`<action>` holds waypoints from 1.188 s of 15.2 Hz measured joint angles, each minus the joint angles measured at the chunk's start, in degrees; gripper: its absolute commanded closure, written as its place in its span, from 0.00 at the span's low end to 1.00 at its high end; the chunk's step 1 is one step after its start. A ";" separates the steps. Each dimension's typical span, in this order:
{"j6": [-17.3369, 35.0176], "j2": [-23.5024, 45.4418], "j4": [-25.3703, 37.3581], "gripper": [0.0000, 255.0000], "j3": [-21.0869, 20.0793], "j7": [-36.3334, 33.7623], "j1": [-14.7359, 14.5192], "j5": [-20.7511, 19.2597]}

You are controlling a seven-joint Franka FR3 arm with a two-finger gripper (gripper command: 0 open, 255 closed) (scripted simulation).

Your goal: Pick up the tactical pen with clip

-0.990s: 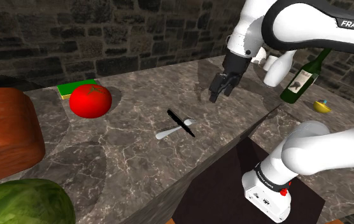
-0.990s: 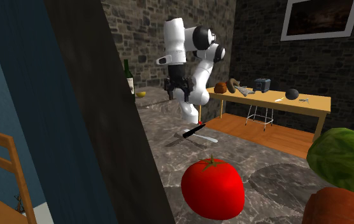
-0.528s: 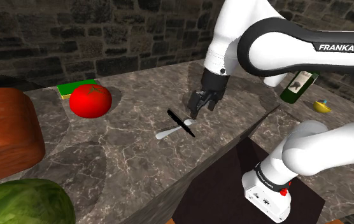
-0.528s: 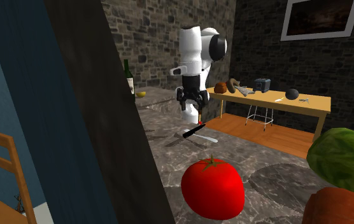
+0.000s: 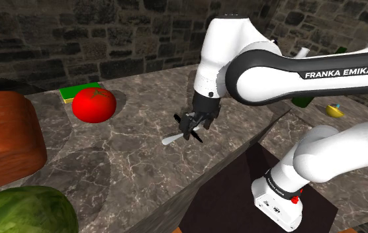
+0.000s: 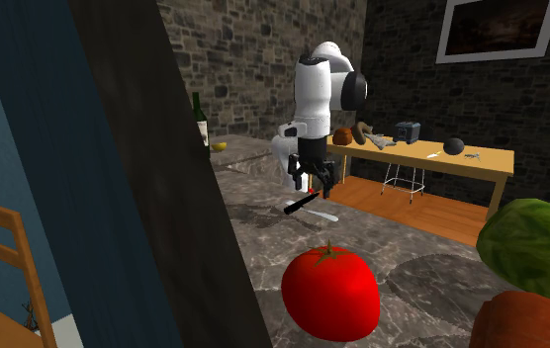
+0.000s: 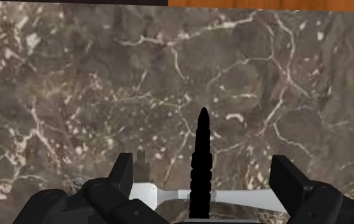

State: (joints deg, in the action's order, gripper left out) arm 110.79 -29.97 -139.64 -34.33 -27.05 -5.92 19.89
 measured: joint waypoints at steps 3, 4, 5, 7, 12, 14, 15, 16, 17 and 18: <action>2.69 1.33 -1.30 0.00 -1.14 -0.38 0.09 0.23; 3.33 1.38 -1.91 0.00 -1.21 -0.23 0.06 0.33; 3.65 1.37 -2.25 1.00 -1.24 -0.15 0.03 0.40; 3.91 1.40 -2.47 1.00 -1.28 -0.11 0.02 0.44; 3.98 1.41 -2.54 1.00 -1.29 -0.09 0.02 0.45; 3.99 1.41 -2.54 1.00 -1.29 -0.09 0.02 0.45; 3.97 1.43 -2.49 1.00 -1.30 -0.12 0.03 0.44; 3.55 1.24 -2.27 1.00 -1.17 -0.11 0.00 0.42; 2.89 1.00 -1.82 1.00 -1.02 -0.18 -0.03 0.37; 2.13 0.66 -1.41 1.00 -0.68 -0.05 -0.02 0.27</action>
State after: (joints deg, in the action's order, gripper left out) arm 112.92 -29.30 -141.05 -35.00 -27.10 -5.94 20.16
